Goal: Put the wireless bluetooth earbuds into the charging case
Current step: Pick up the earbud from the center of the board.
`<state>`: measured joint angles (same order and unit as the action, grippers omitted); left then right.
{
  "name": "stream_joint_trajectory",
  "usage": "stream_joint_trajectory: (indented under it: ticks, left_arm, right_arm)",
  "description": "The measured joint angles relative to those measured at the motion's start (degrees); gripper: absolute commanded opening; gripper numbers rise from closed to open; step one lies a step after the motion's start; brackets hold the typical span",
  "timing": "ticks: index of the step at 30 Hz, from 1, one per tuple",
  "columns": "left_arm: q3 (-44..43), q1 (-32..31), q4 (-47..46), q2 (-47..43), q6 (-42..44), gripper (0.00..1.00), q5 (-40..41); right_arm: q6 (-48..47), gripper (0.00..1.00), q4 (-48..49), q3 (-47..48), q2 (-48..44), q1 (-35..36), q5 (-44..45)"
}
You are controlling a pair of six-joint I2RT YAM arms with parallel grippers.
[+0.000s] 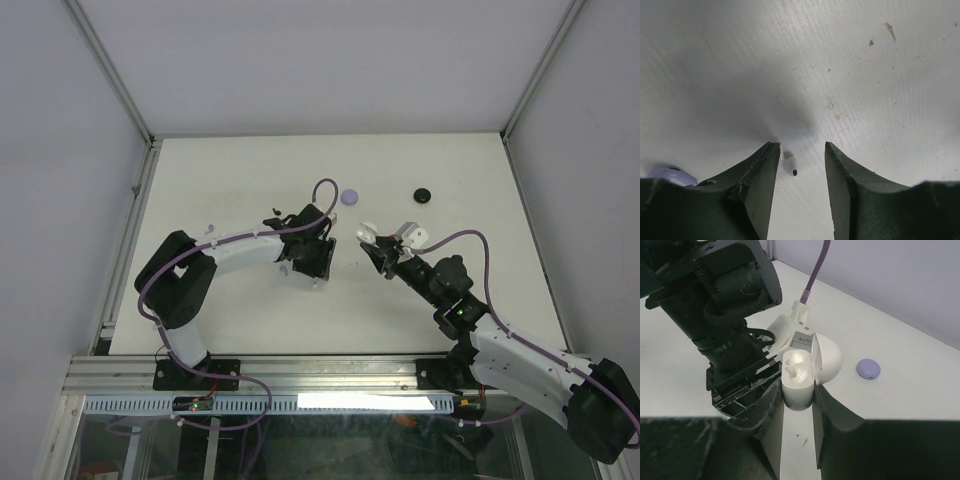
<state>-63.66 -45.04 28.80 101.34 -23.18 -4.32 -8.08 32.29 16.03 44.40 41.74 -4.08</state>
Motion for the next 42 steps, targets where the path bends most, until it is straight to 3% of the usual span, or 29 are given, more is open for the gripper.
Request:
stream_joint_trajectory:
  ticks: [16,21,42]
  left_arm:
    - [2.6,4.2,2.4,-1.9,-0.7,0.34,5.7]
    - [3.1,4.5,3.0,-3.0,-1.7,0.37,6.9]
    - [6.5,-1.6,4.8,-8.9,-3.6,0.31,8.5]
  right_arm:
    - [0.0,0.03,-0.5,0.0,-0.1,0.0,0.2]
    - [0.0,0.03,-0.6,0.0,-0.1,0.0,0.2]
    - [0.1,0.04,-1.1,0.0,-0.1,0.0,0.2]
